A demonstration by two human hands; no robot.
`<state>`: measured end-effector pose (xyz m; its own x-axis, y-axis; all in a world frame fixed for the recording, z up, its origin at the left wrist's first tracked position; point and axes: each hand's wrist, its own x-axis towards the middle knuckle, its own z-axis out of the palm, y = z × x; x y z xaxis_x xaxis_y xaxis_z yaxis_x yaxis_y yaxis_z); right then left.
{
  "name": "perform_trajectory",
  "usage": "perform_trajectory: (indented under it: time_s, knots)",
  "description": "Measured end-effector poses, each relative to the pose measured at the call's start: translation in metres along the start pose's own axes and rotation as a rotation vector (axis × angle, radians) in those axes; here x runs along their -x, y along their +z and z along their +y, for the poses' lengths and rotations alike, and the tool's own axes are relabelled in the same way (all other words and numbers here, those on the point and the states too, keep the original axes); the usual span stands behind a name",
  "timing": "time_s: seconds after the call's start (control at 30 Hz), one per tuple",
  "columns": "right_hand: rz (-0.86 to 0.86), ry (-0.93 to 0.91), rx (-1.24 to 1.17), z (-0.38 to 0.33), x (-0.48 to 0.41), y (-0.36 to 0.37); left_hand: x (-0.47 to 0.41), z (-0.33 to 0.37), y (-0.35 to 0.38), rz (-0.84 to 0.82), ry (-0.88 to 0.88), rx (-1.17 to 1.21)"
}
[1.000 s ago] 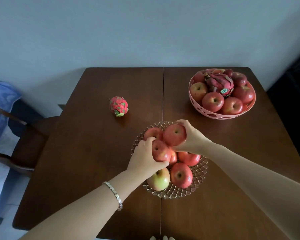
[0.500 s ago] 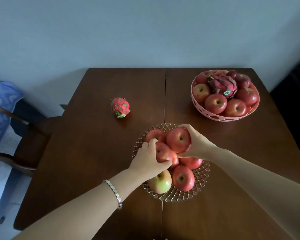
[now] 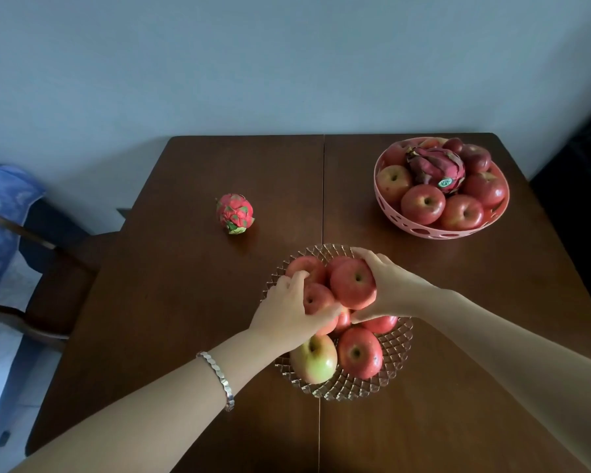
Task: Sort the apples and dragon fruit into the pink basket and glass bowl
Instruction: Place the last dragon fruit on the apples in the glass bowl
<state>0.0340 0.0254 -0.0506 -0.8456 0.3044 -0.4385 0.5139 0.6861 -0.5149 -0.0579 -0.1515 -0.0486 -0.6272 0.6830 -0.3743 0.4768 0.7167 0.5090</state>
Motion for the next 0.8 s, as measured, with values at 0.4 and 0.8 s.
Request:
perform_trajectory:
  time_s: [0.4,0.8]
  knots:
    - [0.107,-0.154,-0.177,-0.064,-0.064,-0.047,-0.125,-0.056,-0.07,0.344,-0.319,0.017]
    - [0.067,-0.039,-0.228,-0.063,-0.116,-0.021,-0.21,-0.108,-0.082,0.403,-0.533,0.531]
